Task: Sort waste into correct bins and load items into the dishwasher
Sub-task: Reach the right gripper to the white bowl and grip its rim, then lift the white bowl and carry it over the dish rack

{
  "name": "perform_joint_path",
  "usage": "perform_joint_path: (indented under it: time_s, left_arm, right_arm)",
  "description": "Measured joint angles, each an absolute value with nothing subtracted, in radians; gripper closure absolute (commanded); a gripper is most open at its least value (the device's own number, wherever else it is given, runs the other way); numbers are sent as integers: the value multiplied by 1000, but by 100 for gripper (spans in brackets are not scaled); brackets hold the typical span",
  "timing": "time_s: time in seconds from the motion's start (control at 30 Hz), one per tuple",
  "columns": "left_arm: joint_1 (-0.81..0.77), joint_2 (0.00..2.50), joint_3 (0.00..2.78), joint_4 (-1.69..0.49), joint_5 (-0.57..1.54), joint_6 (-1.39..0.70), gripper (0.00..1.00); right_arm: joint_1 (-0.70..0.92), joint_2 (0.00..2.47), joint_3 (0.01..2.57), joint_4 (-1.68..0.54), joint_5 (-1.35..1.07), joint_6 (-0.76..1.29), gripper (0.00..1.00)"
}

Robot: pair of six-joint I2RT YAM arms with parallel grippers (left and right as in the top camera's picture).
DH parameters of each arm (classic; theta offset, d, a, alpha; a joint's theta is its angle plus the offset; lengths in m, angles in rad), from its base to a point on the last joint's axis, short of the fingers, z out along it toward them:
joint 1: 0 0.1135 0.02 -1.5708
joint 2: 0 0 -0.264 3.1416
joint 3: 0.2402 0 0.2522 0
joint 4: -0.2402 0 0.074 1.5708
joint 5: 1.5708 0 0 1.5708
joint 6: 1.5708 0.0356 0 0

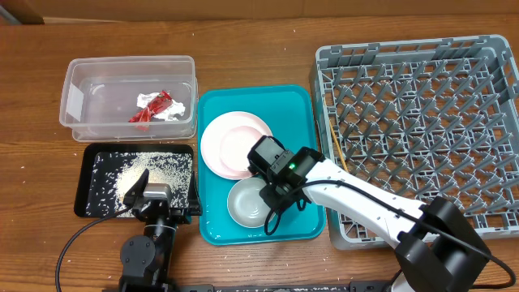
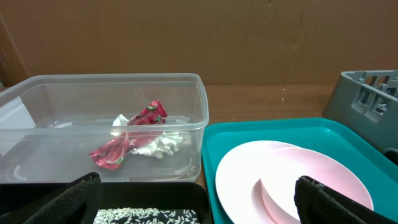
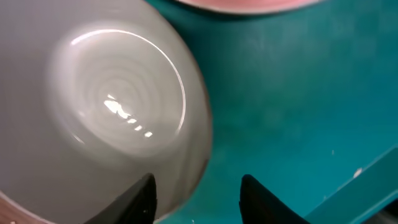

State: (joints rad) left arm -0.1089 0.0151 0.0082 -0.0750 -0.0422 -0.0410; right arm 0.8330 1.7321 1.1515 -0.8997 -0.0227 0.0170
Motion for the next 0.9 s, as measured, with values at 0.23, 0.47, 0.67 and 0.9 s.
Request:
perform_joint_path:
  time_s: [0.23, 0.47, 0.67, 0.9]
  left_arm:
    - [-109, 15, 8, -75, -42, -41, 0]
    - [-109, 15, 8, -75, -42, -41, 0]
    - [-109, 15, 8, -75, -42, -41, 0]
    - [-109, 15, 8, -75, -42, -41, 0]
  right_arm:
    - [832, 1732, 1151, -885, -30, -38, 66]
    - [832, 1736, 1151, -881, -38, -62, 68]
    - [831, 1787, 1152, -873, -47, -78, 96]
    - [831, 1786, 1196, -979, -36, -48, 96]
